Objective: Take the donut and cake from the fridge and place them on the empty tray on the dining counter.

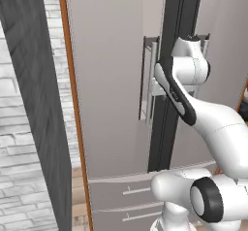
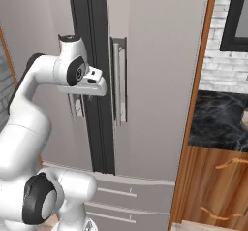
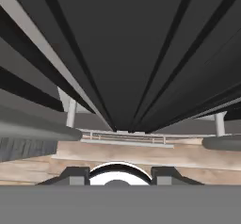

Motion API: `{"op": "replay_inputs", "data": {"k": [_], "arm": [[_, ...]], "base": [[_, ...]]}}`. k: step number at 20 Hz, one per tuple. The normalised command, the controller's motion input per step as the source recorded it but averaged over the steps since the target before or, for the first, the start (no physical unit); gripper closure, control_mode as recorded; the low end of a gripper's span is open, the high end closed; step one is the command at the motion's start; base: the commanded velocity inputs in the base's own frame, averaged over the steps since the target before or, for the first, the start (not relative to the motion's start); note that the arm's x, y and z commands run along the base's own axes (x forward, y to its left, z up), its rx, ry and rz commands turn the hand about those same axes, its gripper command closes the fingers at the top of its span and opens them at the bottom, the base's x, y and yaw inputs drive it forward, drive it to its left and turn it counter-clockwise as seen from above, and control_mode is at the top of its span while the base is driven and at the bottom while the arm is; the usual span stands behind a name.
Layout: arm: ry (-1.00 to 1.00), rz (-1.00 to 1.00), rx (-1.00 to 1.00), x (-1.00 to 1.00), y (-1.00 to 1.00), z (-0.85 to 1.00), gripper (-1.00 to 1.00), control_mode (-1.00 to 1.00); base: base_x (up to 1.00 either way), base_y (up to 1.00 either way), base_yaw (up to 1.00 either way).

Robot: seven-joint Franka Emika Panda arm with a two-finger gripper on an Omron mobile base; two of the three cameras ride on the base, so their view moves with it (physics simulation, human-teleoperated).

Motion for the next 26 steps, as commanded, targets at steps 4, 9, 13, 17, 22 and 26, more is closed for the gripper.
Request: {"op": "replay_inputs", "data": {"k": [4,9,13,17,22,26], "arm": [[-0.18,0.0,0.0,-0.45,0.06,0.0,-1.0,-1.0],[-0.31,0.01,0.0,-0.48,0.41,0.06,-1.0,-1.0],[-0.12,0.0,0.0,-0.04,0.31,0.12,-1.0,-1.0],[-0.04,0.0,0.0,0.01,0.18,0.09,-1.0,-1.0],[-0.04,0.0,0.0,0.16,0.12,0.05,-1.0,-1.0],[-0.13,-0.01,0.0,0.31,0.12,0.03,-1.0,-1.0]], "base": [[0.0,0.0,0.0],[0.0,0.0,0.0],[0.0,0.0,0.0],[0.0,0.0,0.0],[0.0,0.0,0.0],[0.0,0.0,0.0]]}}
